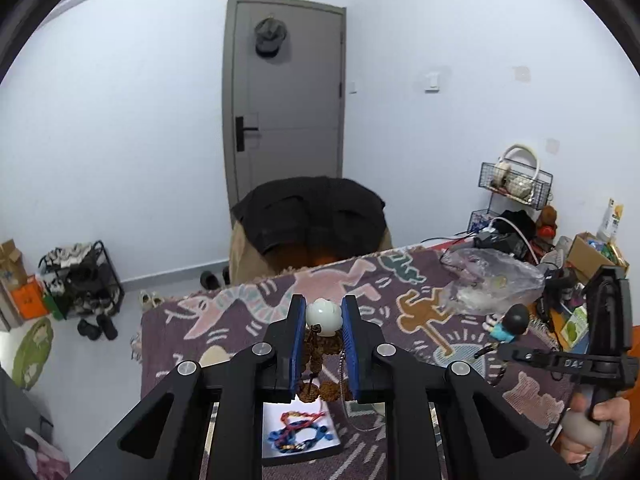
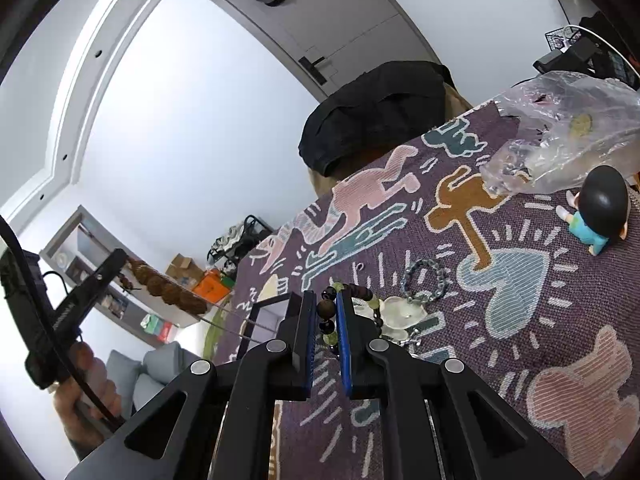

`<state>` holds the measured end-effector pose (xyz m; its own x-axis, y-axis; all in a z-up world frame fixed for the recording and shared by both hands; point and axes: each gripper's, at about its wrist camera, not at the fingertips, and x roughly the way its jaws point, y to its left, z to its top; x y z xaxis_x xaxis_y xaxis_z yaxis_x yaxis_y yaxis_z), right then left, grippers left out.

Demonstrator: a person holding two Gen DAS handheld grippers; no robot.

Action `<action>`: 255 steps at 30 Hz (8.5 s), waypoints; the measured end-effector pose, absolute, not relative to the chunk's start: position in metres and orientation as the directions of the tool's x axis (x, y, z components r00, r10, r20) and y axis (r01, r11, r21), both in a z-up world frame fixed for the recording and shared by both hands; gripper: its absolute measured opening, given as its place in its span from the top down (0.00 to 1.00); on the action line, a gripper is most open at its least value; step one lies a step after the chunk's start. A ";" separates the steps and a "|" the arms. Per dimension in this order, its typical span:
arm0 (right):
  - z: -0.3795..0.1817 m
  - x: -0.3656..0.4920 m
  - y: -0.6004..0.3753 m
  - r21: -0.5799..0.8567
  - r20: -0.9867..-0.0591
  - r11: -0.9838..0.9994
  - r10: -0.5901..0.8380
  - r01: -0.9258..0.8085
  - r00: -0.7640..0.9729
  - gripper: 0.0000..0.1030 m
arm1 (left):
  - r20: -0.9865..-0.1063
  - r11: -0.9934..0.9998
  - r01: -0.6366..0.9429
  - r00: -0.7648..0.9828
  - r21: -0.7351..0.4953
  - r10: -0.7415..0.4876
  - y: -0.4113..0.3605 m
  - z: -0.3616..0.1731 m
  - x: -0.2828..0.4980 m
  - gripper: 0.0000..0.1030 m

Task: Organize jewelry

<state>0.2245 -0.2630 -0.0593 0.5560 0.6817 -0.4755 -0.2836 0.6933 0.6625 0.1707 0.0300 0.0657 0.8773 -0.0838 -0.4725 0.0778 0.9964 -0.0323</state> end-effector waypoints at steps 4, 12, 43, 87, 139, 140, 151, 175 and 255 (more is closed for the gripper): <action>-0.061 0.226 -0.254 0.653 -0.489 0.700 0.680 -0.288 0.546 0.89 | -0.509 0.997 0.053 0.858 -0.057 -0.074 0.046 0.045 0.181 0.82; -0.068 0.233 -0.232 0.634 -0.523 0.716 0.676 -0.292 0.519 0.89 | -0.609 0.992 0.045 0.786 -0.118 -0.108 0.066 -0.003 0.201 0.80; -0.062 0.264 -0.049 0.549 -0.606 0.673 0.729 -0.496 0.319 0.88 | -0.570 0.955 -0.101 0.817 -0.279 -0.080 0.167 -0.036 0.140 0.17; -0.132 0.234 -0.279 0.537 -0.670 0.825 0.545 -0.178 0.504 0.35 | -0.694 0.946 0.245 0.644 -0.212 -0.322 -0.045 -0.078 0.200 0.52; -0.161 0.235 -0.289 0.446 -0.741 0.872 0.487 -0.204 0.462 0.35 | -0.778 0.943 0.234 0.535 -0.237 -0.328 -0.075 -0.108 0.246 0.88; -0.160 0.235 -0.284 0.441 -0.743 0.871 0.489 -0.216 0.456 0.35 | -0.771 0.943 0.234 0.544 -0.239 -0.330 -0.073 -0.105 0.246 0.88; -0.159 0.237 -0.229 0.332 -0.794 0.884 0.450 -0.328 0.408 0.28 | -0.694 0.942 0.219 0.637 -0.256 -0.336 -0.040 -0.060 0.225 0.88; -0.170 0.229 -0.163 0.022 -0.858 0.891 0.249 -0.454 0.449 0.50 | -0.619 0.960 0.182 0.735 -0.215 -0.278 0.000 -0.004 0.204 0.88; -0.083 0.250 -0.059 0.338 -0.721 0.761 0.588 -0.555 0.367 0.25 | -0.628 0.959 -0.017 0.759 -0.284 -0.173 0.136 -0.034 0.182 0.07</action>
<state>0.2505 -0.0592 -0.0833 0.3670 0.5877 -0.7211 -0.5546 0.7606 0.3376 0.1822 0.1363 -0.0338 0.7589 -0.1726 -0.6279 -0.0170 0.9587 -0.2841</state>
